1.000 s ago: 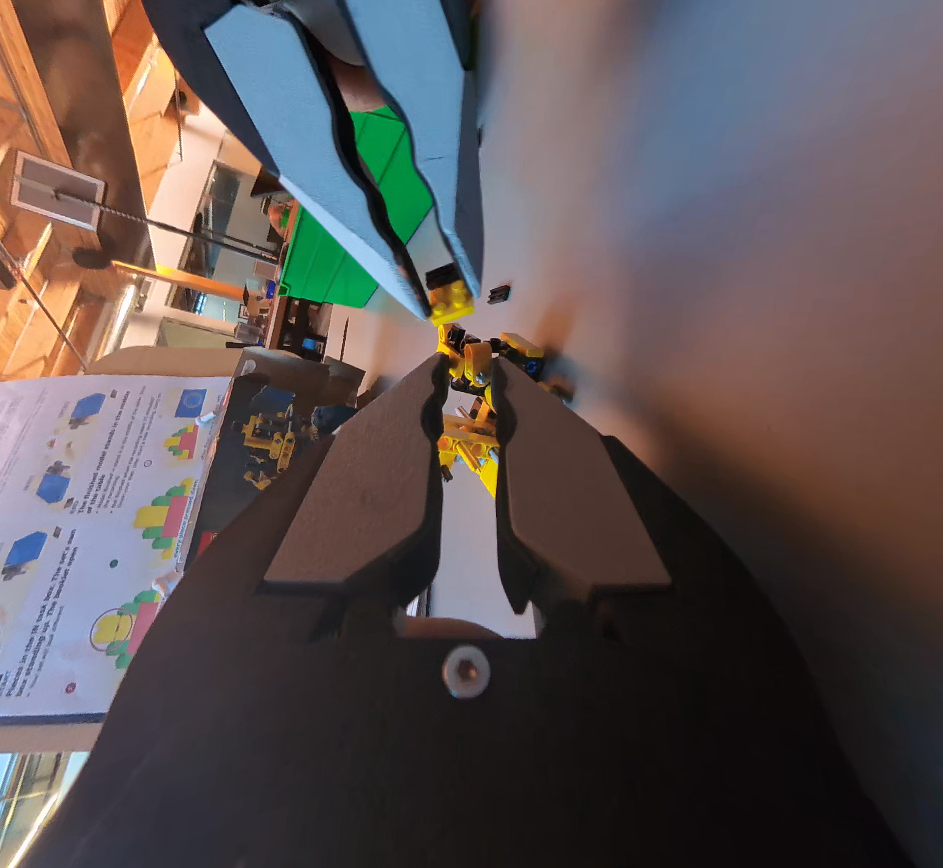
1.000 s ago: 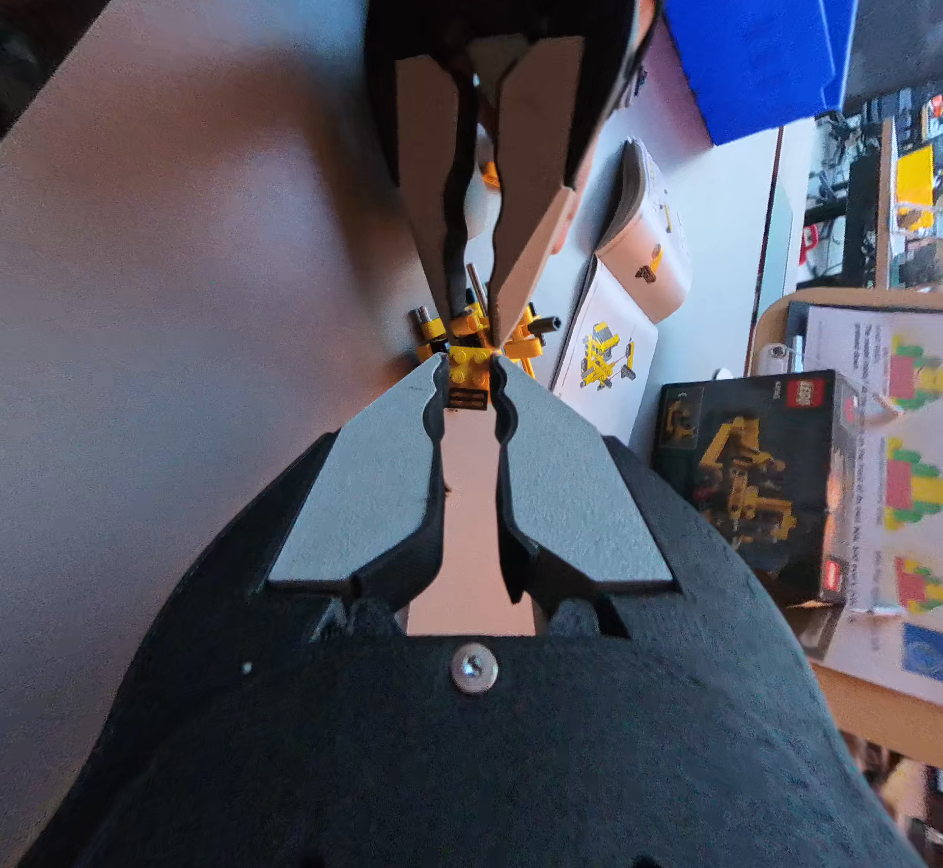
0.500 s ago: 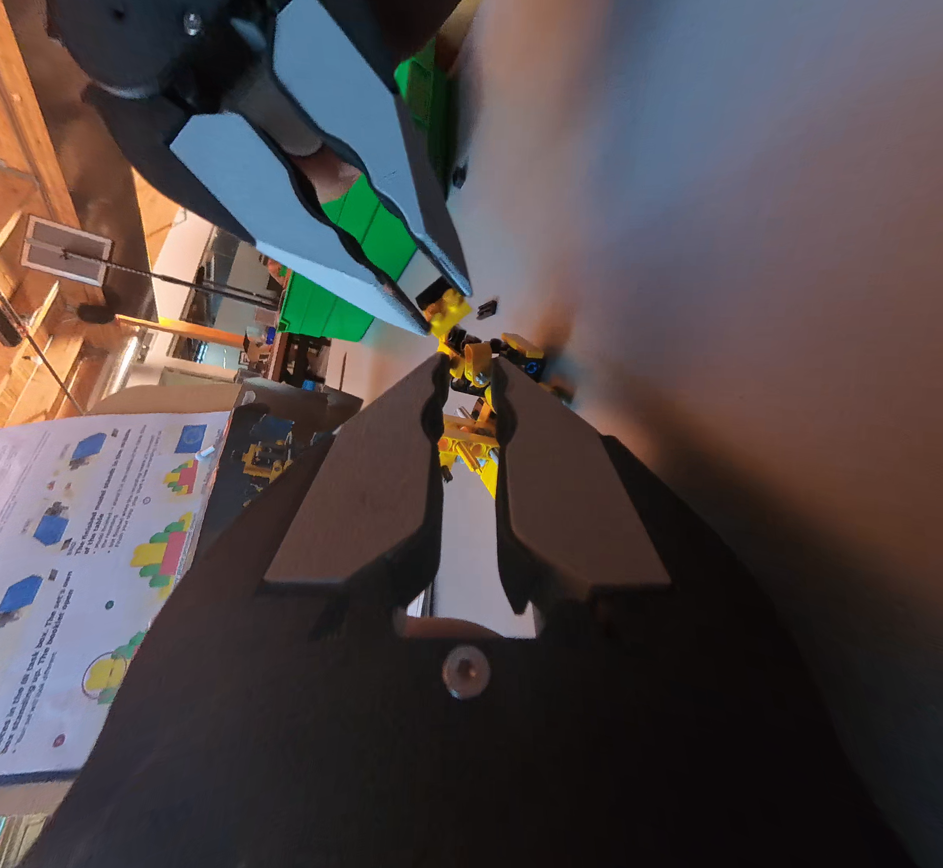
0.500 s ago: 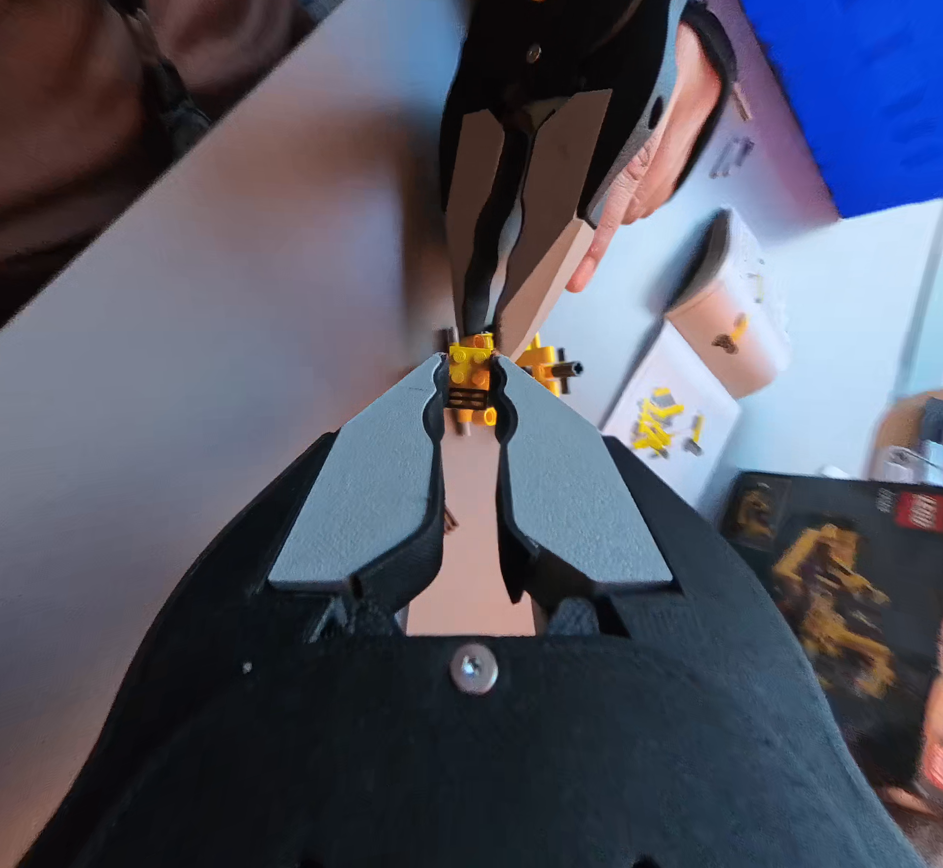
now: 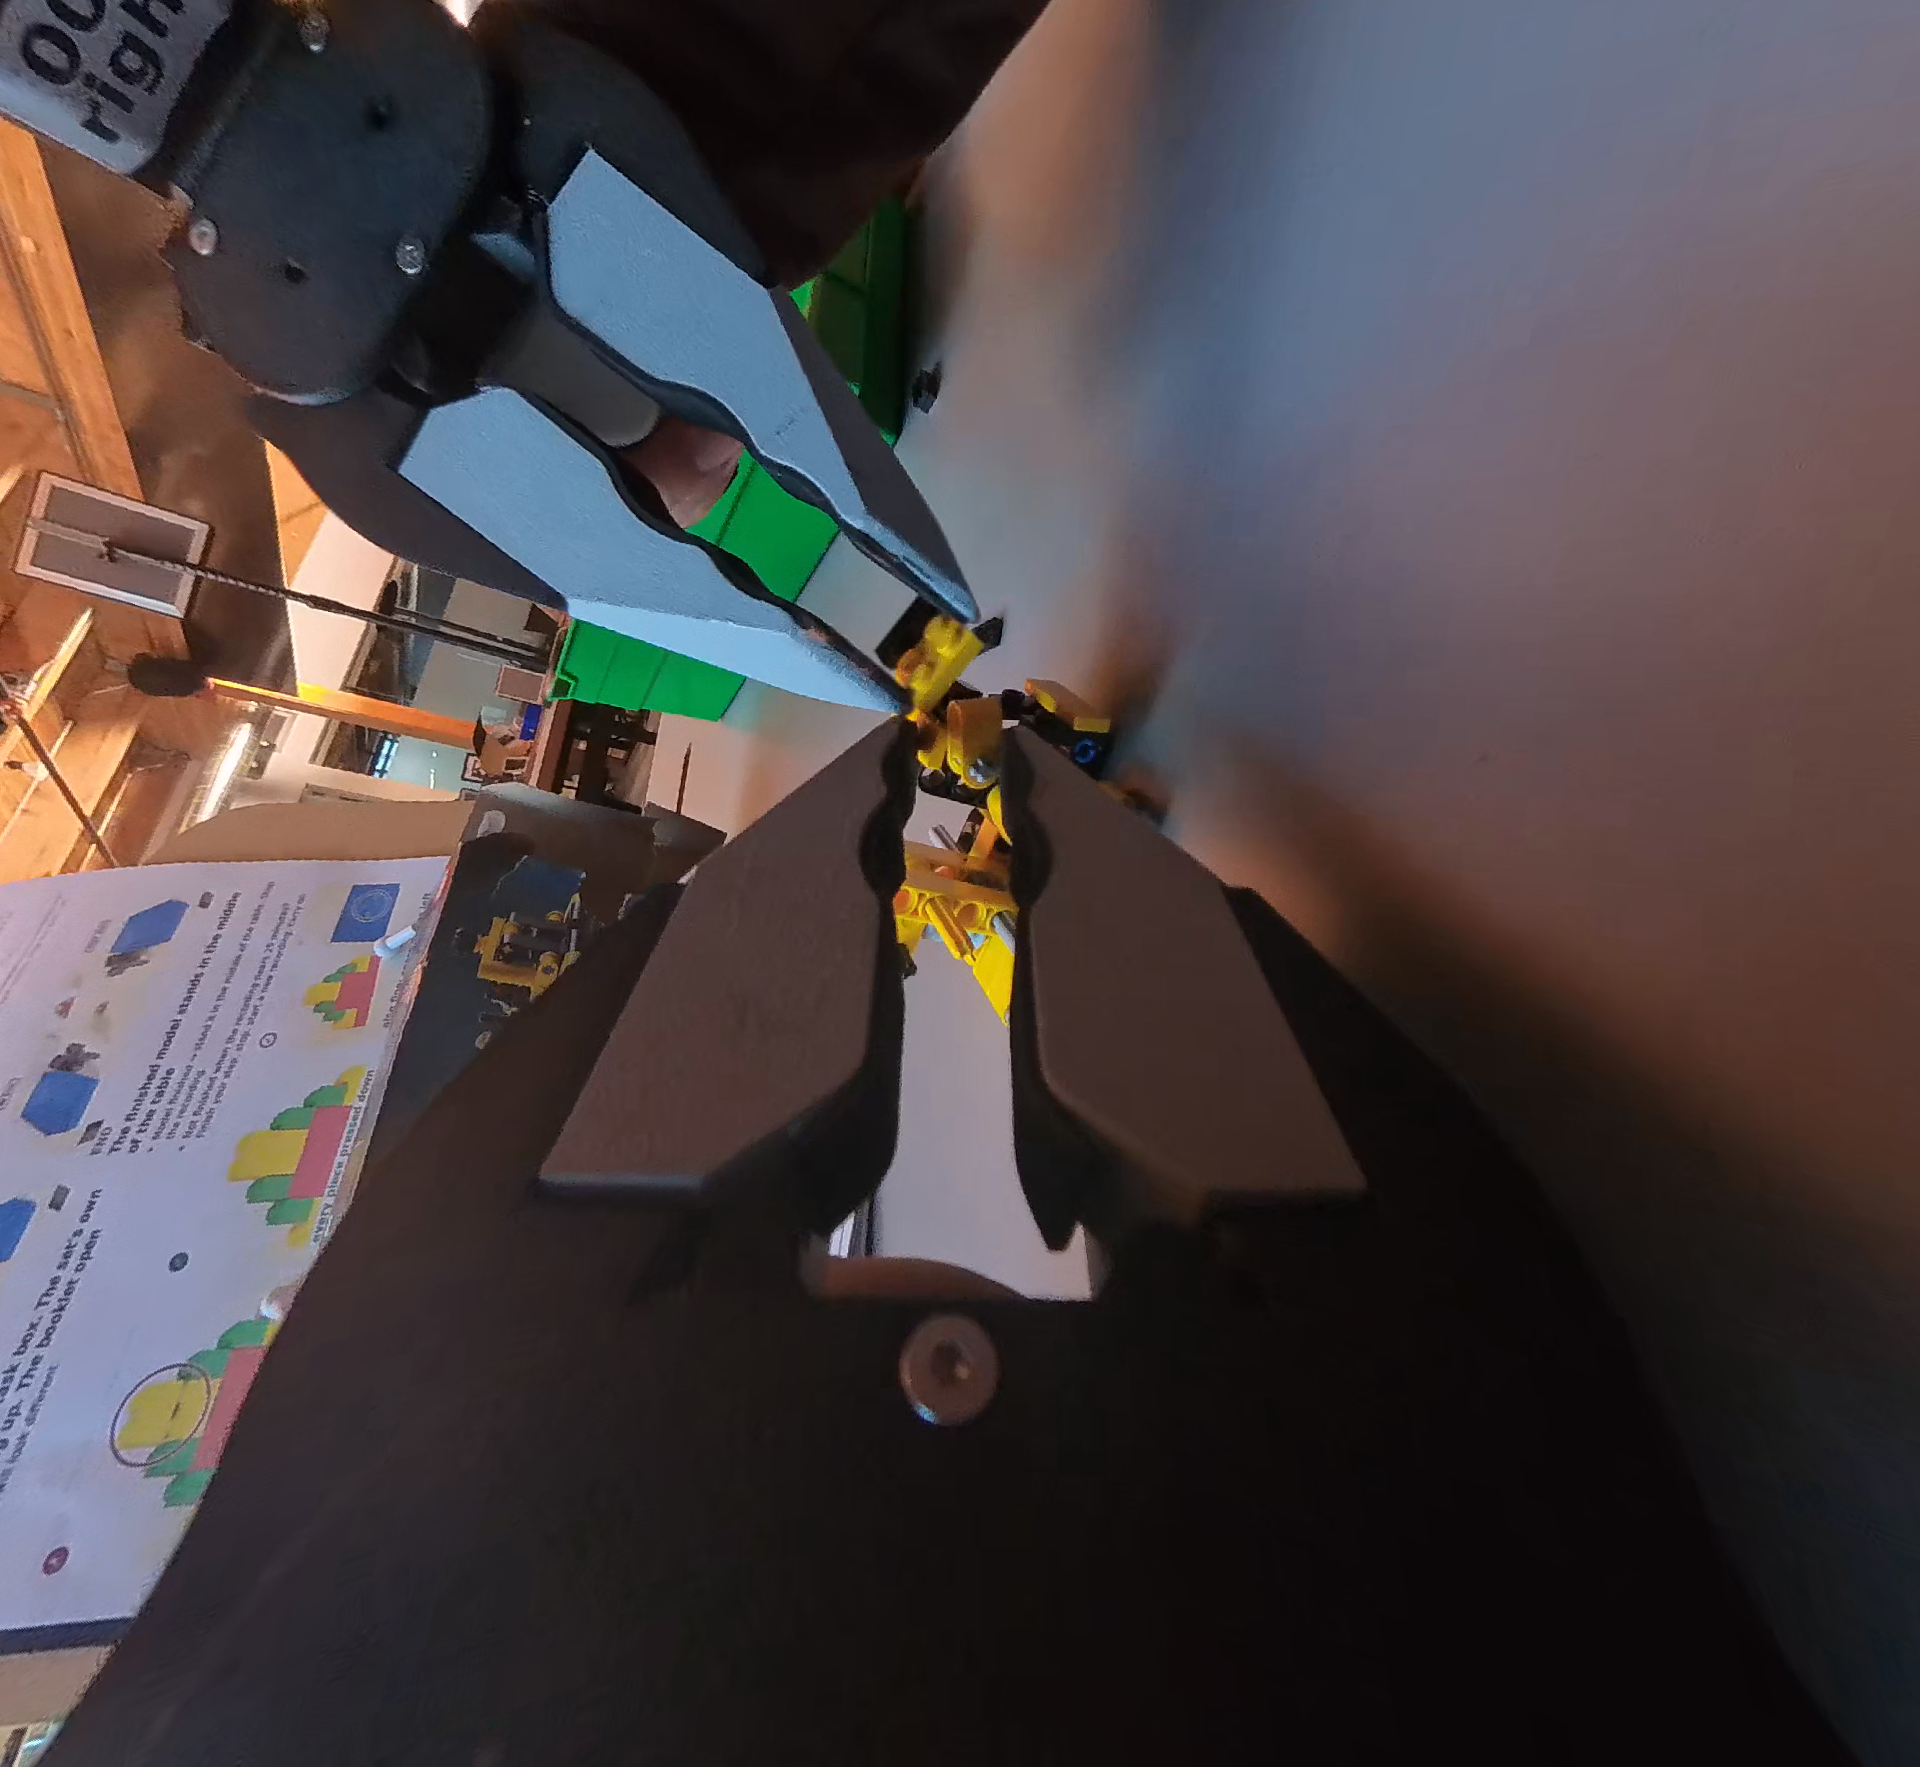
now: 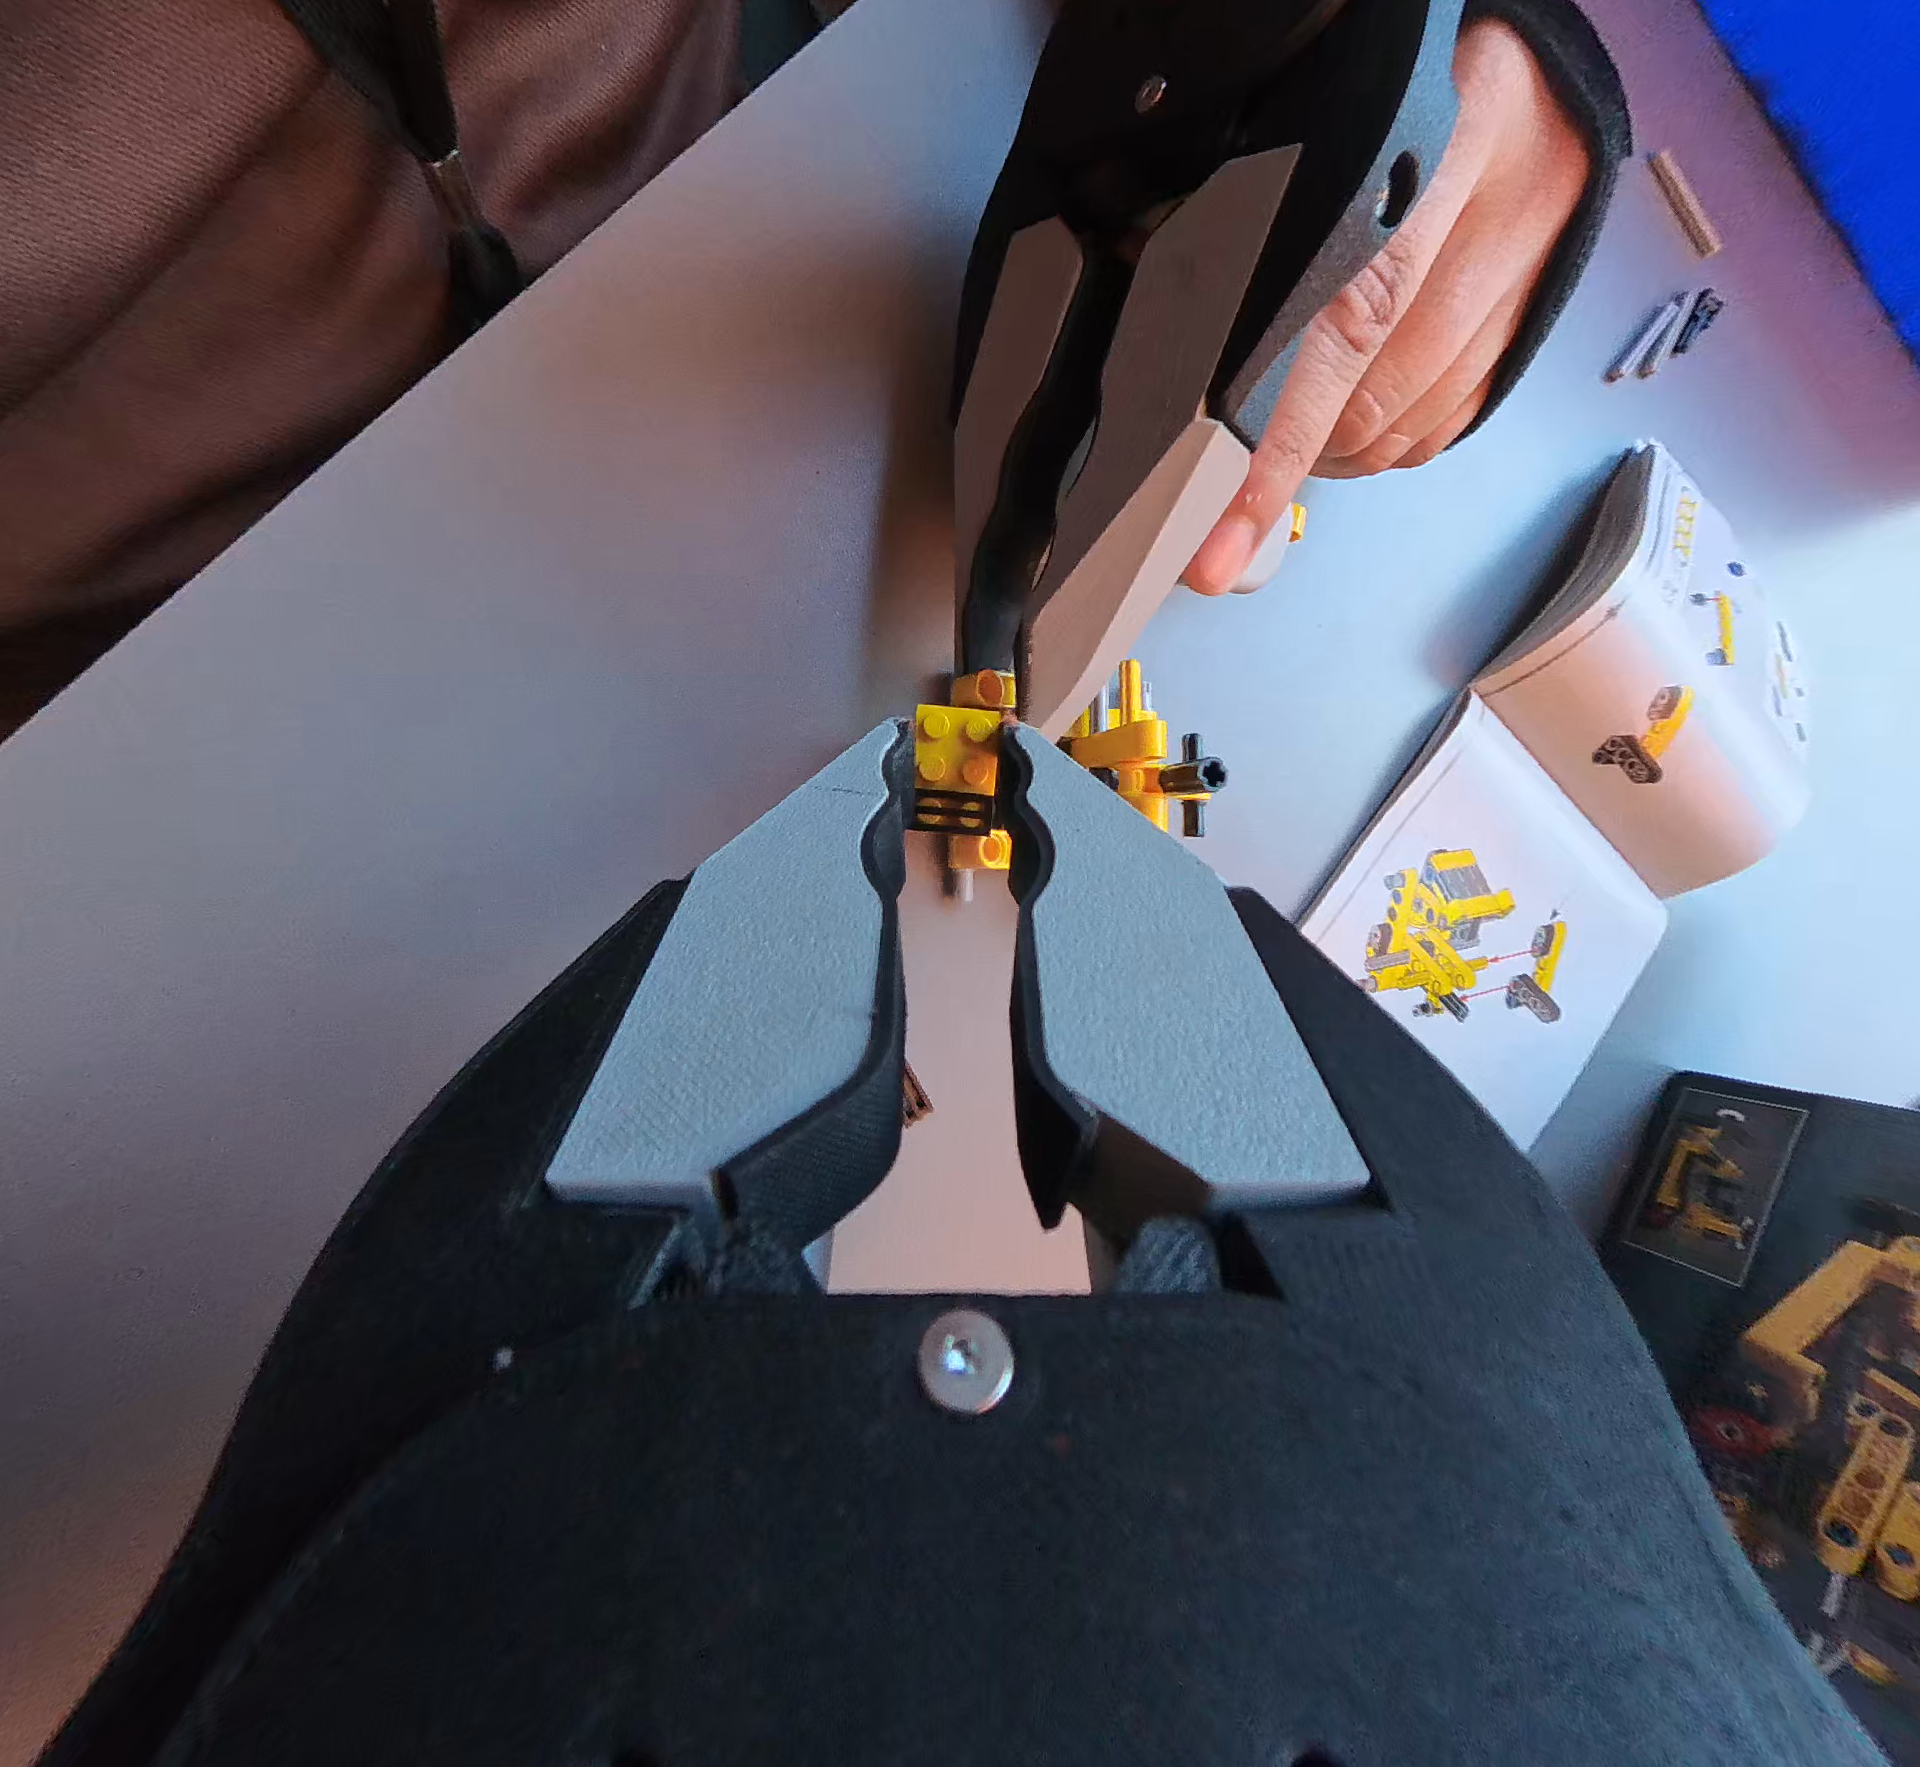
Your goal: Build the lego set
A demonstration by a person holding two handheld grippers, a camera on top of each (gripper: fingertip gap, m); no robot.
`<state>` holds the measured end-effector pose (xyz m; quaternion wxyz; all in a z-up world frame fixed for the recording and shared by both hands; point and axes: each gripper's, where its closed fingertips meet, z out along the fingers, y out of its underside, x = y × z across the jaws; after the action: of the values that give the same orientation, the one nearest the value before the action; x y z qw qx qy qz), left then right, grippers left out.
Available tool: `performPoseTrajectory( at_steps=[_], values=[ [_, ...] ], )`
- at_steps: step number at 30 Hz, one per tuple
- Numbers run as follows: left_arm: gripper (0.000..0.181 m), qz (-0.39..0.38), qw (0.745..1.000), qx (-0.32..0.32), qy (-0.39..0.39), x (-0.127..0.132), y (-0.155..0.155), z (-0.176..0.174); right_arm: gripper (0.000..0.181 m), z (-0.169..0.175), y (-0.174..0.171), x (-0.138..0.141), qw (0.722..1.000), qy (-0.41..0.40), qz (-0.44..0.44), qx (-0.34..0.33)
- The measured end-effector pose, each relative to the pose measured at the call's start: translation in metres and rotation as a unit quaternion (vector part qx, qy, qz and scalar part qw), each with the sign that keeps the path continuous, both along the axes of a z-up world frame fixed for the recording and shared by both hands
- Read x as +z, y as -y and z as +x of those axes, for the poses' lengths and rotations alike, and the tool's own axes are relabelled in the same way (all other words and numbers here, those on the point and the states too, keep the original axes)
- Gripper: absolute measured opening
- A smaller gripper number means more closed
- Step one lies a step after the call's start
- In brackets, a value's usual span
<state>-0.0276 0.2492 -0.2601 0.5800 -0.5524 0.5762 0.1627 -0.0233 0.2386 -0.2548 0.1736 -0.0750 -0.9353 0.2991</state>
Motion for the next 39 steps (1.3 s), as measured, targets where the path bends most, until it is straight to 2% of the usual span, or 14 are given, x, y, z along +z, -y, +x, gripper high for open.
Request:
performPoseTrajectory(
  at_steps=[14,18,33,39],
  values=[
    [0.013,-0.004,1.000,0.003,0.006,0.000,-0.001,-0.001,0.013,-0.003,-0.003,0.002,1.000,-0.002,0.002,-0.011],
    [0.013,-0.006,1.000,0.003,0.007,0.000,-0.001,-0.001,0.025,-0.005,-0.009,0.004,1.000,-0.012,0.012,-0.023],
    [0.012,-0.012,1.000,0.007,0.013,0.000,-0.002,-0.001,0.005,-0.002,-0.009,0.003,0.998,-0.035,0.039,-0.024],
    [0.013,-0.026,0.999,0.010,0.030,0.000,-0.002,-0.003,0.005,-0.004,-0.010,0.001,0.993,-0.072,0.081,-0.036]
  ],
)
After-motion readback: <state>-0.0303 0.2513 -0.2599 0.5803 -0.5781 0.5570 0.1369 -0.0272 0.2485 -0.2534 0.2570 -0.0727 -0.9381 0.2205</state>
